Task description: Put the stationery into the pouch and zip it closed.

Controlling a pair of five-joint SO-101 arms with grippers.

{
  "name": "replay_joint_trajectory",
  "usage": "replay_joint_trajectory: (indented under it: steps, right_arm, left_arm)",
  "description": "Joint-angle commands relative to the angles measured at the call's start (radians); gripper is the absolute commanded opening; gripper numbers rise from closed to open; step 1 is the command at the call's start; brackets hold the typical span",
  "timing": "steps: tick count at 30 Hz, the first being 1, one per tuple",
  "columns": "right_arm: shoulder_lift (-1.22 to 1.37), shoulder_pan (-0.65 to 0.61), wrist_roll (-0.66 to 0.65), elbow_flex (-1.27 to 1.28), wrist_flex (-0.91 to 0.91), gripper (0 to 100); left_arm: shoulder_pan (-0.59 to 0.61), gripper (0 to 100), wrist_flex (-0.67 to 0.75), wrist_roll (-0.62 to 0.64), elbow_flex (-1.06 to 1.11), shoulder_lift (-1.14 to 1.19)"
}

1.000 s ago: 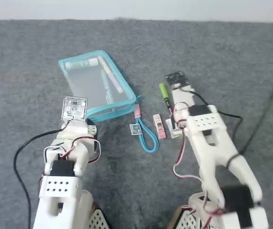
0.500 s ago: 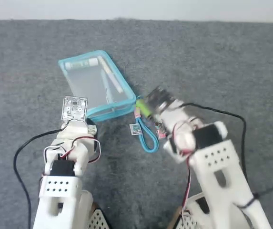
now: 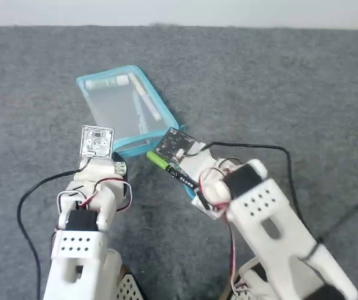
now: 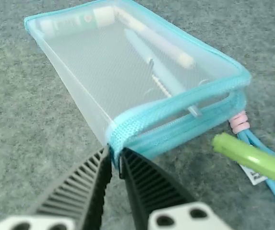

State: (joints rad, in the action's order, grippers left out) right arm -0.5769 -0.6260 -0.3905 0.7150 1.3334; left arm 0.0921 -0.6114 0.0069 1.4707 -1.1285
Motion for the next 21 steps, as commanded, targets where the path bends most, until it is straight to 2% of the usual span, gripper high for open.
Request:
replay_joint_trajectory:
  steps: [1, 7, 12, 16, 21]
  right_arm:
    - [0.127, -0.005, 0.078, -0.104, -0.054, 0.6]
    - [0.312, -0.002, 0.157, -0.31, -0.077, 0.6]
    - [0.395, -0.001, 0.163, -0.41, -0.027, 0.6]
    - [0.367, 0.001, 0.121, -0.396, 0.101, 0.7]
    - [0.188, 0.027, 0.124, -0.25, 0.096, 0.7]
  left_arm:
    - [-0.002, 1, 0.038, 0.011, -0.013, -0.035]
    - [-0.002, 1, 0.038, 0.011, -0.013, -0.035]
    - [-0.002, 1, 0.038, 0.011, -0.013, -0.035]
    - [-0.002, 1, 0.04, 0.011, -0.013, -0.035]
    - [-0.002, 1, 0.04, 0.011, -0.013, -0.035]
